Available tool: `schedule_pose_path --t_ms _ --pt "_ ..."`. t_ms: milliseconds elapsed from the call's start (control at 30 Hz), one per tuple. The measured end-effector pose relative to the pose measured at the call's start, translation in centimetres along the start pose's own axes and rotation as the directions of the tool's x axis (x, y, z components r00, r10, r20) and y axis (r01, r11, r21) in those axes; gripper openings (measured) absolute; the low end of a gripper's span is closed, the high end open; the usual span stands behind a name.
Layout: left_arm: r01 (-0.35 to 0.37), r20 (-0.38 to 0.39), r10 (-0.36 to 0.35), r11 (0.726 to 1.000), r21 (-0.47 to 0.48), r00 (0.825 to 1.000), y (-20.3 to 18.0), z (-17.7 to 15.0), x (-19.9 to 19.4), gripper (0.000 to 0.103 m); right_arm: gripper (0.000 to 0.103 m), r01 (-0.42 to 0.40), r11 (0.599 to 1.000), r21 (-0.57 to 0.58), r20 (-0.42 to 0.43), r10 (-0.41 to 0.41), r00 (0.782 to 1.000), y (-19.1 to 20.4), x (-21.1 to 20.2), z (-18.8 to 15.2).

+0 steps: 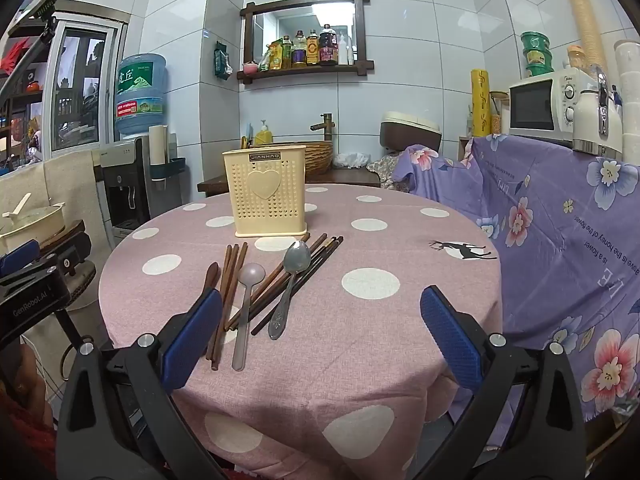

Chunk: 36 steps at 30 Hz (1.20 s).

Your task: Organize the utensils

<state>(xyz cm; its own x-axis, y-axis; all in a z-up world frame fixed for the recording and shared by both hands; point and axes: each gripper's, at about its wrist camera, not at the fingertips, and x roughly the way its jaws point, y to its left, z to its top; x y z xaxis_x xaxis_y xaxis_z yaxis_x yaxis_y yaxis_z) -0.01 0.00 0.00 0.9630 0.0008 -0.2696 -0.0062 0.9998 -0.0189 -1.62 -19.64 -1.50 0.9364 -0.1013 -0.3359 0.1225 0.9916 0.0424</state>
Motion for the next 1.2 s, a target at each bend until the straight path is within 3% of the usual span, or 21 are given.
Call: schedule_pose_path --t_ms 1200 --pt "0.02 -0.006 -0.02 1.0 -0.006 1.0 0.16 -0.02 0.07 0.098 0.098 -0.005 1.0 -0.005 0.008 0.005 1.0 0.13 0.0 0.09"
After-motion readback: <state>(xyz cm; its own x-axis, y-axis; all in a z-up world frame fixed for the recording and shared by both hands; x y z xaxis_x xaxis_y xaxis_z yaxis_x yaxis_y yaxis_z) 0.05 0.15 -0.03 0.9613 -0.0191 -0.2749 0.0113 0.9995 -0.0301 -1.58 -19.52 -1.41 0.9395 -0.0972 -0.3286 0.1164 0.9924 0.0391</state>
